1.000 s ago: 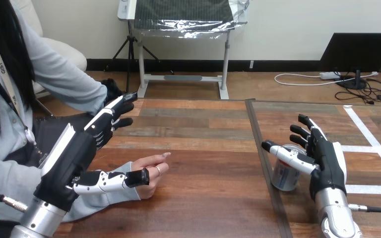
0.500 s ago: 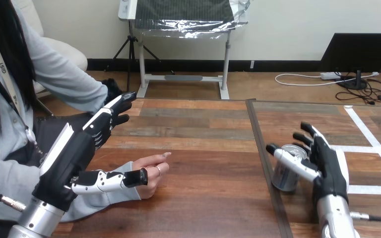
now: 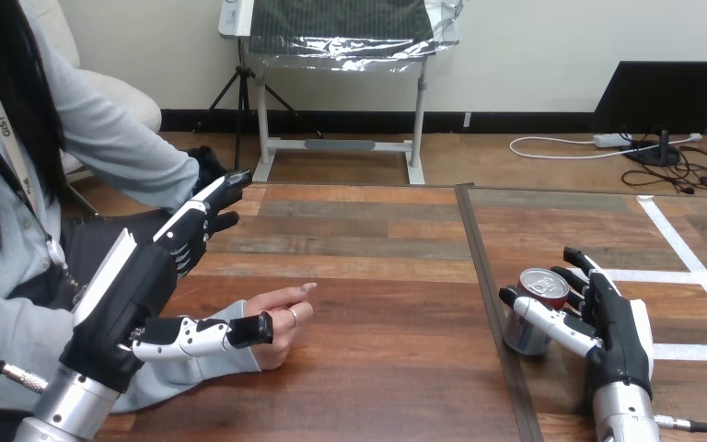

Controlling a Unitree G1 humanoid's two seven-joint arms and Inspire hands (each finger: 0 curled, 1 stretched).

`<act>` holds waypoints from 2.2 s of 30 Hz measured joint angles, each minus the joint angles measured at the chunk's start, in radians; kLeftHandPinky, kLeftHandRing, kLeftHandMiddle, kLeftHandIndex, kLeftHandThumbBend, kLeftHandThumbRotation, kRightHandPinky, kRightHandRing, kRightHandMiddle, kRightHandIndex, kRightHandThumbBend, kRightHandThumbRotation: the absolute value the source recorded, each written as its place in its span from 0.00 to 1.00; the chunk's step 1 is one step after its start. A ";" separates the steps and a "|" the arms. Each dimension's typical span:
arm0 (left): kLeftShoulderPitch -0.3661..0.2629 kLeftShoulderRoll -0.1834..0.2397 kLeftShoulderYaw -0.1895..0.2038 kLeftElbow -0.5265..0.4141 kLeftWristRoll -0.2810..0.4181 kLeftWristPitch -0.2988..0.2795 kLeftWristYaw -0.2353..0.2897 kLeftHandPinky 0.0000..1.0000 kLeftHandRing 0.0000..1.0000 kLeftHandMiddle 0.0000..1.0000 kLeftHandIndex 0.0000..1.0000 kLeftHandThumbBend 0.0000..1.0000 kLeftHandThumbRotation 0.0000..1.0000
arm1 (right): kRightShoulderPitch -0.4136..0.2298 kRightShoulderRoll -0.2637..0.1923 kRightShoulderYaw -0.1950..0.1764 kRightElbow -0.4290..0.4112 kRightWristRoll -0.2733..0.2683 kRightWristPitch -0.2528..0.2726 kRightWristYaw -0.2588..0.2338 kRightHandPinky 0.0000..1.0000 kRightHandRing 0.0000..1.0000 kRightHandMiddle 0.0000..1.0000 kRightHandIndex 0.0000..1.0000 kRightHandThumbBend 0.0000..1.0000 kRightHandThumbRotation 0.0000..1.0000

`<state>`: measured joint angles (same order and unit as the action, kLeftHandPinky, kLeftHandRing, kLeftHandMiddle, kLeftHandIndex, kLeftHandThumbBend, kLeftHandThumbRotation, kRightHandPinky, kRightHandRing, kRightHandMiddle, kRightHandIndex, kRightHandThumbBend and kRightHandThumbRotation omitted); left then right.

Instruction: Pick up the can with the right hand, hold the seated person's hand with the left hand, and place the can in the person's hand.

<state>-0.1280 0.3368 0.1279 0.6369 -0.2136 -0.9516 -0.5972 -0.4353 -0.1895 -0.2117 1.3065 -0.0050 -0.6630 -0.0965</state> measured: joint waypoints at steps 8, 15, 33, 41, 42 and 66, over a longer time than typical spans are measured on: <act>-0.001 -0.001 -0.001 0.000 -0.019 0.009 -0.017 0.93 0.96 0.96 0.93 1.00 0.39 | 0.003 0.000 0.001 -0.002 -0.002 -0.002 -0.002 0.79 0.83 0.83 0.88 1.00 0.20; -0.001 -0.002 -0.001 0.000 -0.028 0.014 -0.029 0.92 0.96 0.96 0.93 1.00 0.38 | 0.008 0.000 0.001 -0.005 -0.001 -0.005 -0.001 0.79 0.83 0.83 0.88 1.00 0.19; -0.001 -0.010 -0.001 0.000 -0.036 0.014 -0.042 0.91 0.96 0.96 0.93 1.00 0.39 | 0.023 0.001 -0.001 -0.012 0.006 -0.019 0.002 0.78 0.80 0.82 0.85 1.00 0.16; -0.001 -0.017 -0.001 0.000 -0.048 0.014 -0.051 0.91 0.96 0.96 0.92 1.00 0.39 | 0.027 0.001 -0.003 -0.013 0.009 -0.025 -0.001 0.76 0.77 0.78 0.81 0.97 0.09; -0.001 -0.018 -0.001 0.000 -0.051 0.014 -0.052 0.91 0.96 0.96 0.92 1.00 0.38 | 0.027 0.001 -0.004 -0.013 0.010 -0.025 -0.001 0.75 0.76 0.77 0.80 0.96 0.07; -0.002 -0.028 -0.001 0.000 -0.056 0.016 -0.062 0.93 0.97 0.96 0.92 1.00 0.38 | 0.031 0.005 -0.001 -0.014 -0.006 -0.027 -0.101 0.44 0.52 0.60 0.60 0.83 0.00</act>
<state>-0.1295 0.3085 0.1272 0.6366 -0.2700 -0.9359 -0.6587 -0.4046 -0.1848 -0.2125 1.2923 -0.0112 -0.6899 -0.1979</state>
